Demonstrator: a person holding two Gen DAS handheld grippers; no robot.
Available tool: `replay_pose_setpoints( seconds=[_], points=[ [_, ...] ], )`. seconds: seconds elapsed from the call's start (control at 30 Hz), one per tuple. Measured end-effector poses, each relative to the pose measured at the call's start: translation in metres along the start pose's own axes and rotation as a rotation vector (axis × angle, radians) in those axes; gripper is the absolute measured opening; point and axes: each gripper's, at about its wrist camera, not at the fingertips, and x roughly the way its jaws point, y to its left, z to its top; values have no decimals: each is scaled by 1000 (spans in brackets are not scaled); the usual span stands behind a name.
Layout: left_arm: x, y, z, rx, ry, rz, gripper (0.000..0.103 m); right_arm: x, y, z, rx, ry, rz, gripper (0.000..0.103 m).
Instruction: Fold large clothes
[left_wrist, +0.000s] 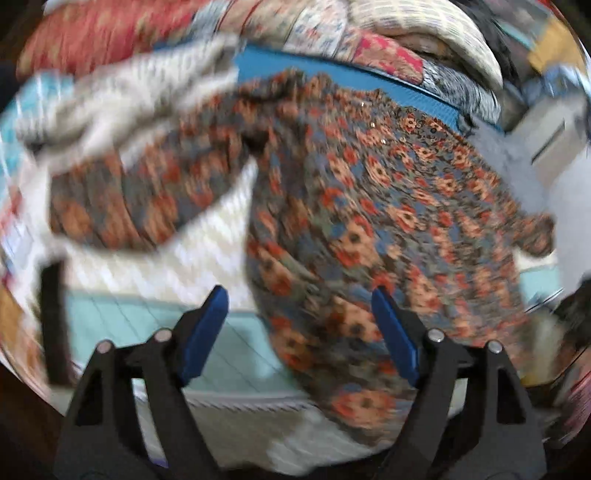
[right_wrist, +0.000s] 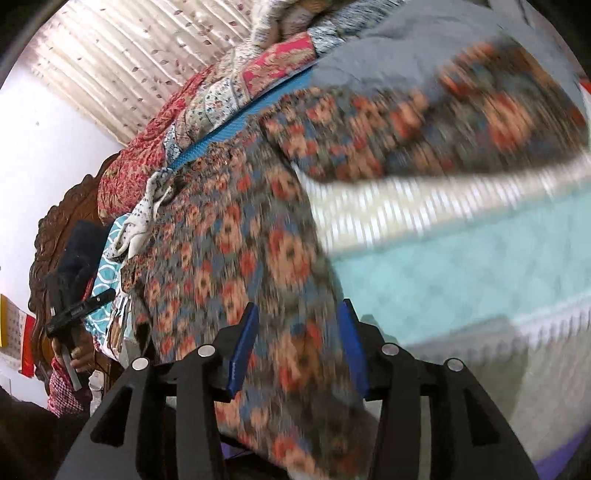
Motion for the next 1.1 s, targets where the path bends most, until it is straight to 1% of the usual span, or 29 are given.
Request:
replay_pose_setpoints(
  seconds=[0.03,0.07,0.13,0.17,0.23,0.27,0.3,0.33,0.37,0.4,0.43,0.47,0.5,0.53,0.6,0.67,0.7,0.73,0.77,0.83,0.87,0.9,0.93,0.97,1.0,1.03,1.1],
  points=[
    [5,5,2,-71,25,-45,77,1,1,-6,1,9,-15,30],
    [9,9,5,-116,43,-81,77,2,2,-12,1,15,-25,29],
    [20,15,9,-226,91,-150,77,4,4,-23,-5,20,-28,29],
    [28,18,13,-302,117,-198,77,3,5,-27,-4,18,-28,29],
    [41,17,20,-382,160,-261,77,2,9,-35,-1,4,-12,29],
    [47,13,22,-390,178,-255,77,0,10,-37,0,-6,-7,29],
    [51,9,23,-385,192,-232,77,-1,9,-41,2,-12,-6,29],
    [57,3,21,-370,217,-185,76,-2,9,-42,6,-16,-7,29],
    [60,0,17,-362,234,-159,65,-4,10,-44,11,-21,-8,29],
    [61,-2,12,-352,250,-140,58,-4,10,-44,12,-26,-8,29],
    [61,-3,4,-332,272,-117,44,-5,12,-44,9,-33,-9,29],
    [60,-1,-1,-321,278,-109,25,-5,13,-45,3,-37,-19,29],
    [57,3,-9,-306,283,-102,16,-3,14,-45,-2,-38,-29,28],
    [56,7,-14,-300,283,-96,9,-2,14,-46,-7,-37,-36,28],
    [44,23,-28,-300,254,-40,7,2,14,-46,-21,-29,-71,28],
    [29,41,-37,-318,220,-5,5,6,12,-47,-44,-16,-137,28],
    [18,52,-42,-332,199,7,5,7,11,-48,-47,-15,-147,28],
    [9,63,-46,-347,181,13,4,6,9,-49,-46,-19,-156,28],
    [-1,76,-53,-372,167,-4,4,5,6,-51,-40,-19,-163,28],
    [-15,95,-64,-415,152,-36,4,9,-3,-55,-7,15,-178,28],
    [-22,101,-71,-429,143,-54,4,11,-6,-58,6,30,-168,31],
    [-30,106,-75,-438,135,-75,4,9,-4,-59,3,27,-157,63],
    [-35,107,-77,-444,129,-98,4,7,-2,-59,10,38,-118,67],
    [-40,105,-76,-445,122,-115,4,2,0,-59,37,33,-82,67],
    [-44,102,-74,-442,114,-129,4,-13,6,-56,56,1,-29,67],
    [-51,98,-70,-435,100,-147,4,-33,14,-51,64,-51,23,67],
    [-72,88,-56,-413,46,-184,4,-72,28,-43,72,-152,114,67]
  ],
)
